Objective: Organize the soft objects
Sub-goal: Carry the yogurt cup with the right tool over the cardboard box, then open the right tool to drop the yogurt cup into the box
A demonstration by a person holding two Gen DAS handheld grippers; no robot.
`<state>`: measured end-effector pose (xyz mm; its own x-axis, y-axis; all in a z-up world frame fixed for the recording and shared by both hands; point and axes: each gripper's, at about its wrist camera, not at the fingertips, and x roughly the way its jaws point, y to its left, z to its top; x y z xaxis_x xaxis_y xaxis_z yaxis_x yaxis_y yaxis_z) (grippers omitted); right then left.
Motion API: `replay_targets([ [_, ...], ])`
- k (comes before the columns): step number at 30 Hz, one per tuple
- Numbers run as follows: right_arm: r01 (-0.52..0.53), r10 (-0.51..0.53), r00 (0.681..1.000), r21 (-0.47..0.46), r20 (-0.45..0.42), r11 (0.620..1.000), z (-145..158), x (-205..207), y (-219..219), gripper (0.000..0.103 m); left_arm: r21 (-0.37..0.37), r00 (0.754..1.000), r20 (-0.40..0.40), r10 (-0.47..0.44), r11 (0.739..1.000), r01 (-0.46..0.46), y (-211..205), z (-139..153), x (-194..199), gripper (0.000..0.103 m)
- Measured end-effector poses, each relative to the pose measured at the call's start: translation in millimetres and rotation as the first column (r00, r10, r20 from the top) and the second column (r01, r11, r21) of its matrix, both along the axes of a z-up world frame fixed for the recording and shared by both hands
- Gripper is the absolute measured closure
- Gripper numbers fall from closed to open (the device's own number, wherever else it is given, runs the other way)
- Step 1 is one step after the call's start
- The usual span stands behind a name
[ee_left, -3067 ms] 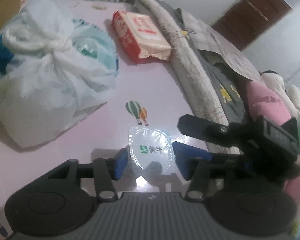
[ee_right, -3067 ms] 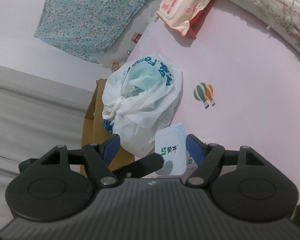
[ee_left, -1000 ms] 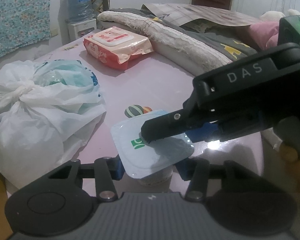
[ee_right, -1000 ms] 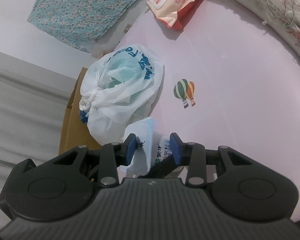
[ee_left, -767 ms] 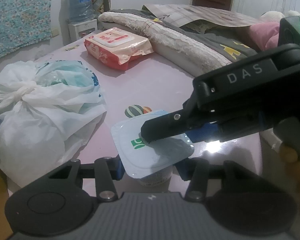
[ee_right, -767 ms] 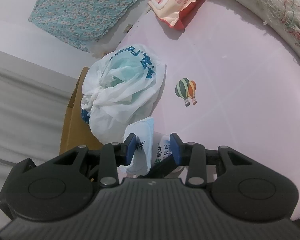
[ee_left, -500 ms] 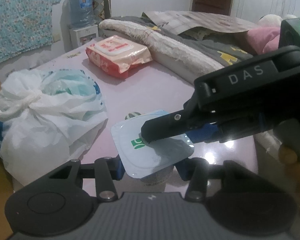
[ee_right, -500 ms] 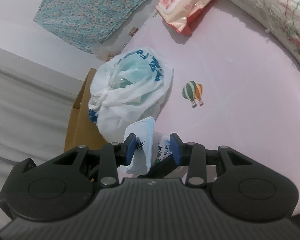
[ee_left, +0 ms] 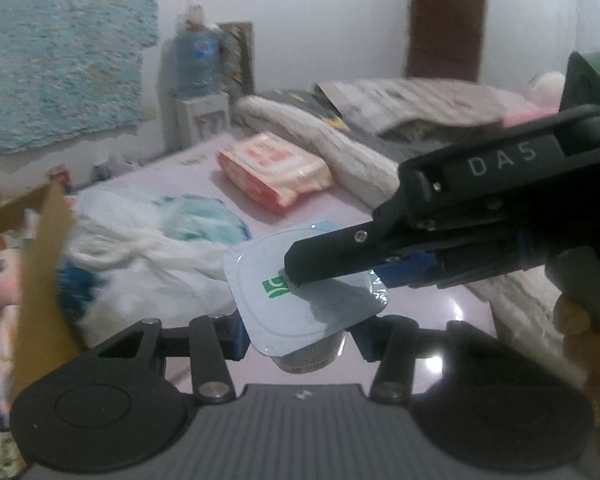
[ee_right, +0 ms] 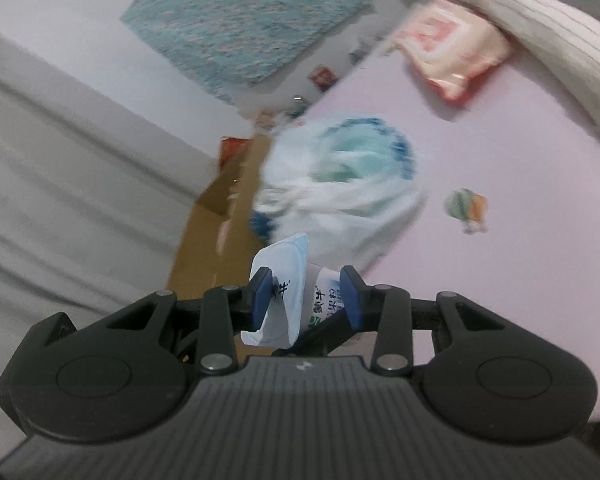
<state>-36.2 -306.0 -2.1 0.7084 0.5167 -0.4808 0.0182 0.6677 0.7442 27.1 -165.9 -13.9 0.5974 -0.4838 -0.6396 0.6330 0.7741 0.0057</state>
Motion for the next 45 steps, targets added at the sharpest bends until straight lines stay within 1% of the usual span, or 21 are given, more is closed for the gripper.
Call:
replay_targets([
  [3,-0.069,0.070,0.996,-0.019,0.047,0.997,23,11,25,0.065,-0.032,0.997,0.026,0.067,0.997,-0.066,26,21,-1,0.053],
  [6,-0.151,0.154,0.985,-0.041,0.079,0.988,44,28,56,0.065,-0.059,0.989,0.049,0.141,0.989,-0.138,56,39,-1,0.053],
  [10,-0.272,0.276,0.957,-0.058,0.093,0.961,65,57,104,0.064,-0.096,0.969,0.044,0.242,0.967,-0.237,102,59,5,0.052],
  [13,-0.350,0.356,0.931,-0.083,0.077,0.933,73,81,144,0.063,-0.111,0.950,0.023,0.312,0.945,-0.308,137,65,12,0.052],
  [16,-0.412,0.416,0.909,-0.092,0.027,0.907,69,105,178,0.063,-0.128,0.922,-0.049,0.383,0.914,-0.386,168,62,26,0.052],
  [17,-0.427,0.429,0.903,-0.097,0.006,0.899,66,111,188,0.063,-0.139,0.912,-0.087,0.401,0.902,-0.409,179,58,31,0.052],
  [19,-0.454,0.451,0.891,-0.115,-0.047,0.884,56,124,205,0.063,-0.163,0.886,-0.192,0.423,0.876,-0.454,199,46,44,0.052],
  [21,-0.476,0.466,0.879,-0.136,-0.096,0.869,45,134,219,0.062,-0.164,0.862,-0.267,0.431,0.861,-0.481,212,32,54,0.052],
  [24,-0.501,0.481,0.863,-0.141,-0.154,0.854,30,145,232,0.062,-0.138,0.844,-0.299,0.445,0.855,-0.500,220,15,59,0.052],
  [28,-0.521,0.488,0.848,-0.161,-0.205,0.838,14,154,243,0.061,-0.141,0.824,-0.343,0.451,0.842,-0.520,229,-2,65,0.052],
  [32,-0.544,0.500,0.832,-0.172,-0.240,0.821,4,163,251,0.061,-0.130,0.816,-0.355,0.455,0.841,-0.525,234,-13,66,0.052],
  [34,-0.553,0.505,0.825,-0.176,-0.254,0.814,0,167,254,0.061,-0.123,0.808,-0.375,0.455,0.839,-0.530,235,-20,71,0.052],
  [35,-0.556,0.505,0.823,-0.182,-0.261,0.811,-1,168,256,0.061,-0.119,0.806,-0.380,0.454,0.840,-0.530,236,-22,72,0.052],
  [37,-0.556,0.501,0.823,-0.199,-0.268,0.807,-4,171,258,0.057,-0.105,0.814,-0.369,0.449,0.850,-0.516,234,-25,72,0.052],
  [39,-0.559,0.504,0.822,-0.204,-0.266,0.804,-4,173,259,0.056,-0.095,0.822,-0.355,0.445,0.858,-0.505,232,-27,72,0.051],
  [45,-0.561,0.502,0.821,-0.225,-0.272,0.797,-4,176,261,0.056,-0.079,0.818,-0.375,0.436,0.864,-0.497,231,-29,76,0.046],
])
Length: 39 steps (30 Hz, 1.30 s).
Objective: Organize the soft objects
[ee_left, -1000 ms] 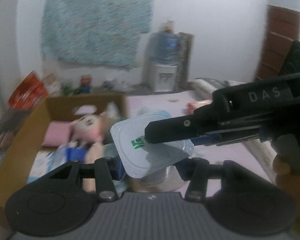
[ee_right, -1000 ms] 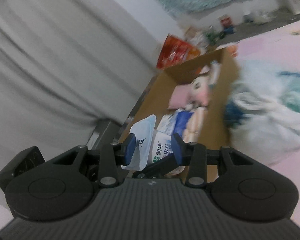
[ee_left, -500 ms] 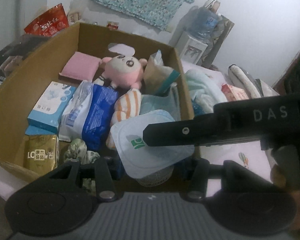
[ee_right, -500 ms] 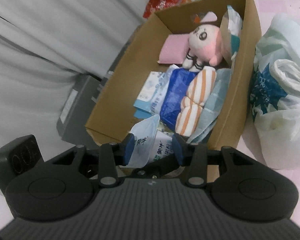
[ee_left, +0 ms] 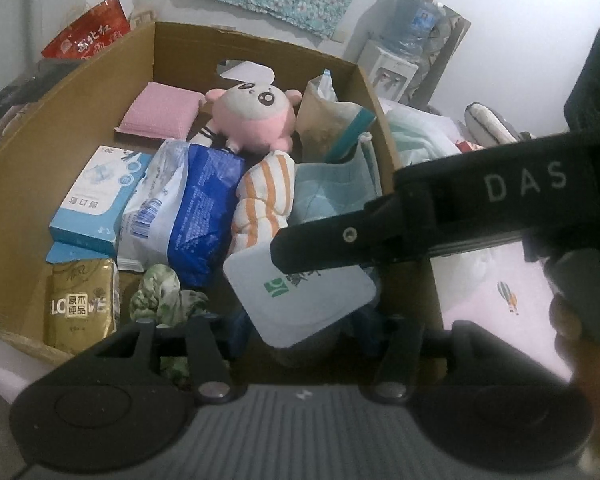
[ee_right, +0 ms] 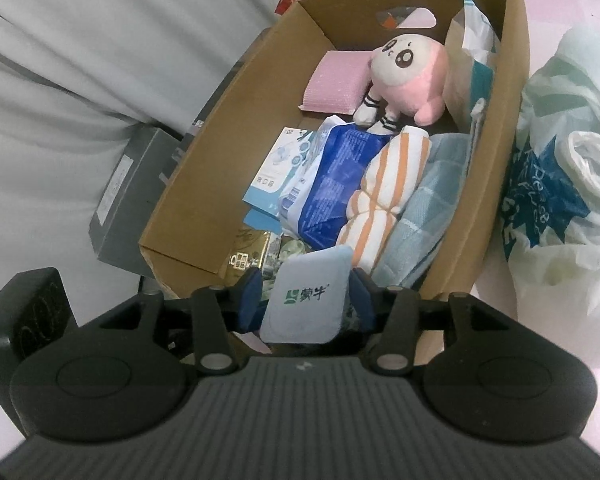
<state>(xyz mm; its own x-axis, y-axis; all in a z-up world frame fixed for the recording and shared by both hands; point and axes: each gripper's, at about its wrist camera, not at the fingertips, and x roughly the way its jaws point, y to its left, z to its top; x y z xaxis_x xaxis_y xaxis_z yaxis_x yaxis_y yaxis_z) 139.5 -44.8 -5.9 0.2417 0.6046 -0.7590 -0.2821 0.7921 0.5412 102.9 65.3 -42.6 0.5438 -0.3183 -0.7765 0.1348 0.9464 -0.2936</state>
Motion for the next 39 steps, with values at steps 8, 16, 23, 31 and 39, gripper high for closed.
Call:
replay_targets([
  [8,0.011,-0.011,1.000,0.018,-0.005,1.000,0,2,-2,0.055,-0.009,1.000,-0.023,-0.015,1.000,0.015,-2,3,1,0.034],
  [16,0.048,-0.048,0.999,0.047,0.004,0.998,5,7,-13,0.045,-0.015,1.000,0.007,0.018,1.000,-0.018,5,14,-3,0.014],
  [23,0.077,-0.081,0.996,0.114,0.033,0.990,17,2,-26,0.044,-0.003,0.995,0.072,0.062,0.998,-0.062,13,27,-10,0.014],
  [31,0.173,-0.194,0.969,0.138,0.154,0.975,45,-28,-70,0.017,0.026,0.968,0.228,0.108,0.993,-0.117,23,53,-35,0.006],
  [39,0.316,-0.322,0.903,0.070,0.284,0.946,53,-83,-115,0.003,0.037,0.937,0.323,0.134,0.987,-0.154,27,63,-57,0.001],
])
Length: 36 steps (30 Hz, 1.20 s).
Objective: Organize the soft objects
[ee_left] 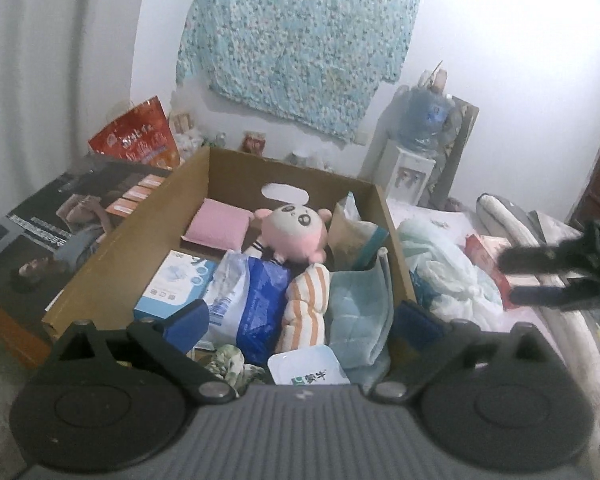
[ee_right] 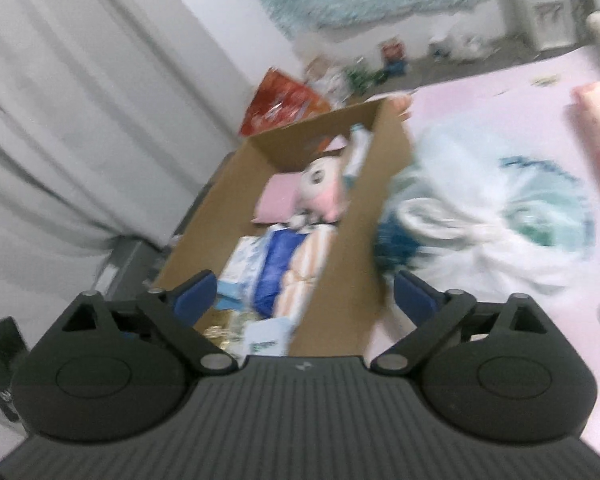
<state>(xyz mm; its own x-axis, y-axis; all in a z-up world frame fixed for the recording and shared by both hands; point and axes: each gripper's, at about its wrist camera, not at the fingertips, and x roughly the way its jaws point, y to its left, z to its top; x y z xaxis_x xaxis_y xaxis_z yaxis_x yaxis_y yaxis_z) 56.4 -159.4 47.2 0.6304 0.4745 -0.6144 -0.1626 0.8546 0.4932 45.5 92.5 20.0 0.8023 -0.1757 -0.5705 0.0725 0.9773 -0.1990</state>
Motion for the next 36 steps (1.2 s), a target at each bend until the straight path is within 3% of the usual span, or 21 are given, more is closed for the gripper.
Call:
replay_targets([
  [4,0.058,-0.056,0.998,-0.101,0.026,0.993,-5,-25,-8,0.001,0.004,1.000,0.020,0.004,1.000,-0.004,3,1,-9,0.000],
  [8,0.099,-0.093,0.995,-0.235,0.040,0.967,-5,-39,-9,0.001,-0.033,1.000,-0.009,0.028,0.999,-0.028,9,0,-10,0.000],
  [15,0.174,-0.118,0.983,-0.483,0.144,0.858,2,-59,4,0.001,-0.109,0.999,-0.009,0.046,0.993,-0.046,21,1,-23,0.000],
  [18,0.205,-0.094,0.971,-0.573,0.218,0.794,5,-64,14,0.001,-0.103,0.999,0.015,0.051,0.993,-0.049,25,3,-28,0.000],
  [21,0.222,-0.046,0.955,-0.605,0.292,0.765,11,-65,23,0.001,-0.082,0.995,0.042,0.087,0.993,-0.083,27,6,-31,0.000],
  [24,0.213,-0.008,0.942,-0.579,0.336,0.787,22,-64,28,0.001,-0.048,0.992,0.060,0.114,0.993,-0.111,28,7,-31,0.000],
  [31,0.058,0.077,0.938,-0.375,0.337,0.925,42,-43,23,0.001,0.019,0.988,0.079,0.133,0.991,-0.135,28,5,-26,0.000],
  [36,-0.051,0.159,0.939,-0.337,0.304,0.940,48,-9,40,0.003,0.037,0.984,0.097,0.148,0.988,-0.152,31,-1,-25,0.000],
])
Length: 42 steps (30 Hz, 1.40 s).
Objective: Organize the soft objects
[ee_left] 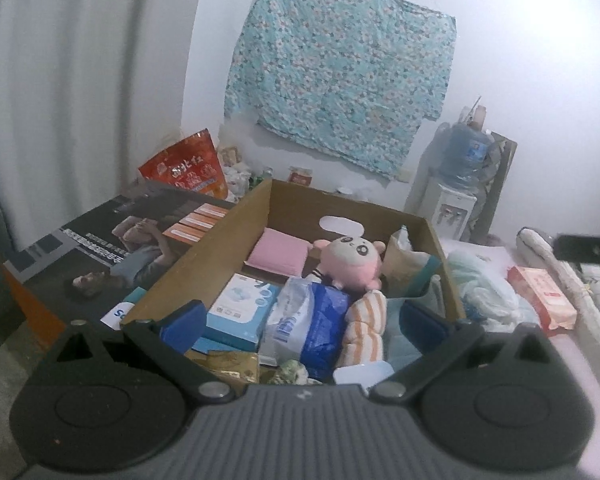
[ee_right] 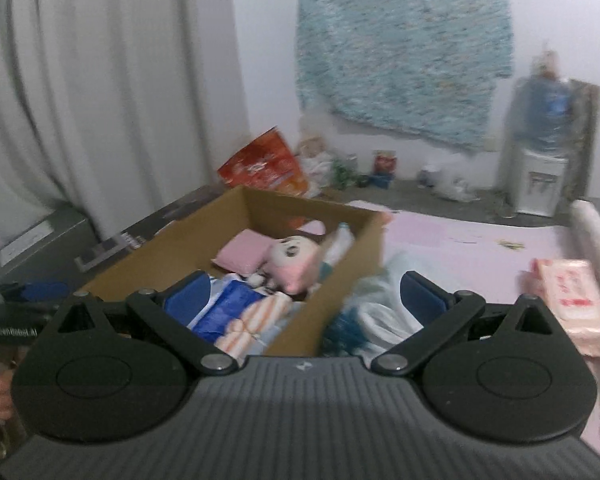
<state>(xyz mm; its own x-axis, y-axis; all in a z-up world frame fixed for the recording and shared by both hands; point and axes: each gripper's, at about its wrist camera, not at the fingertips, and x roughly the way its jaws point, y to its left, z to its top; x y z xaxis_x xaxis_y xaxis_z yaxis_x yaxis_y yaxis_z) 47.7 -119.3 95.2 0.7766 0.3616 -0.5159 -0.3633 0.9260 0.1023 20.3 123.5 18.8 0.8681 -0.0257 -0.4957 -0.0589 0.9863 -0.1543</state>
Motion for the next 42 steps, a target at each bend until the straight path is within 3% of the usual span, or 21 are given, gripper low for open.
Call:
replay_targets([
  [2,-0.041,0.041,0.999,-0.011,-0.026,0.999,3,14,13,0.004,0.016,1.000,0.008,0.012,1.000,-0.013,1,-2,0,0.000],
  [5,-0.118,0.114,0.988,-0.026,-0.106,0.993,0,48,39,0.015,0.035,0.999,0.011,0.030,0.999,-0.030,5,-5,1,0.000],
  [8,-0.178,0.170,0.955,-0.008,-0.242,0.984,-15,88,67,0.029,0.031,0.999,0.012,0.050,0.998,-0.050,9,-7,2,0.000],
  [13,-0.180,0.154,0.856,-0.006,-0.494,0.984,-58,149,103,0.055,0.041,0.997,0.011,0.070,0.997,-0.070,13,-11,4,0.000],
  [19,-0.214,0.096,0.758,-0.107,-0.645,0.971,-111,182,141,0.059,0.033,0.997,0.007,0.077,0.996,-0.077,18,-14,5,0.000],
  [24,-0.217,0.070,0.740,-0.139,-0.669,0.966,-136,189,151,0.056,0.021,0.997,-0.009,0.075,0.997,-0.075,20,-18,9,0.000],
  [29,-0.211,0.082,0.744,-0.116,-0.663,0.971,-112,184,139,0.051,0.014,0.997,-0.026,0.071,0.997,-0.071,20,-22,11,0.000],
  [32,-0.257,0.115,0.734,-0.118,-0.669,0.959,-97,177,138,0.034,0.015,0.997,-0.022,0.075,0.997,-0.075,22,-22,11,0.000],
  [33,-0.265,0.102,0.730,-0.142,-0.676,0.954,-95,174,141,0.010,0.015,0.996,-0.024,0.080,0.997,-0.080,23,-22,11,0.000],
  [34,-0.277,0.096,0.728,-0.163,-0.679,0.947,-96,171,144,0.002,0.013,0.996,-0.026,0.085,0.996,-0.085,23,-22,12,0.000],
  [36,-0.303,0.095,0.716,-0.185,-0.691,0.935,-103,168,151,0.000,0.004,0.995,-0.032,0.094,0.996,-0.094,26,-22,12,0.000],
  [42,-0.294,0.058,0.739,-0.243,-0.671,0.924,-111,168,164,0.000,-0.007,0.992,-0.051,0.115,0.993,-0.116,31,-16,5,0.000],
])
